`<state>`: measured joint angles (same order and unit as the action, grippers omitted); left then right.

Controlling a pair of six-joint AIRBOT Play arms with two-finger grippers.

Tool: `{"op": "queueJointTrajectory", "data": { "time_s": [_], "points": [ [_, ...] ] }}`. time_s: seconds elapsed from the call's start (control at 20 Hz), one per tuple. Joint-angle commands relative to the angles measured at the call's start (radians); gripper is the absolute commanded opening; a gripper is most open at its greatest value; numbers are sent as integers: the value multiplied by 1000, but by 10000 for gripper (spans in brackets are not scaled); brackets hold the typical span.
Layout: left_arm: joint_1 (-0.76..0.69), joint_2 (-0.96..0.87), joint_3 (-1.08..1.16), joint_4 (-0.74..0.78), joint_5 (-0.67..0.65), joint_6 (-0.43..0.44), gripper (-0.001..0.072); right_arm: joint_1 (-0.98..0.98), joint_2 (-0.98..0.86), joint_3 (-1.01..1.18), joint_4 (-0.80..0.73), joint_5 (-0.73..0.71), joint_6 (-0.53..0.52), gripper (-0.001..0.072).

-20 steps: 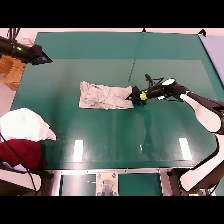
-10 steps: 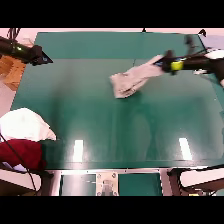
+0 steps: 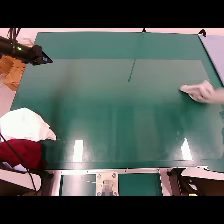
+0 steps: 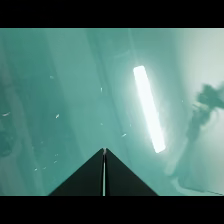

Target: Fold the shirts.

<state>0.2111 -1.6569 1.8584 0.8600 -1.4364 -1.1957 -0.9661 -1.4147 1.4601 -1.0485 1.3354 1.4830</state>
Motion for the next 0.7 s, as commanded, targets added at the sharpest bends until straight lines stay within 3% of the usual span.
{"op": "queueJointTrajectory", "data": {
  "time_s": [0.0,0.2,0.4,0.45,0.5,0.55,0.65],
  "points": [
    [0,0,0,0,8,0,23,-215,55,-183,-160,-40,42,7],
    [0,0,0,0,5,0,23,-416,126,-521,-165,-158,50,8],
    [0,0,0,0,1,0,23,-481,127,-681,-166,-260,-4,12],
    [0,0,0,0,1,0,23,-480,127,-685,-169,-261,-7,115],
    [0,0,0,0,2,0,23,-481,127,-674,-170,-241,-6,290],
    [0,0,0,0,1,0,23,-481,127,-648,-187,-204,5,349],
    [0,0,0,0,0,-5,23,-481,127,-550,-283,-68,79,349]
  ]
}}
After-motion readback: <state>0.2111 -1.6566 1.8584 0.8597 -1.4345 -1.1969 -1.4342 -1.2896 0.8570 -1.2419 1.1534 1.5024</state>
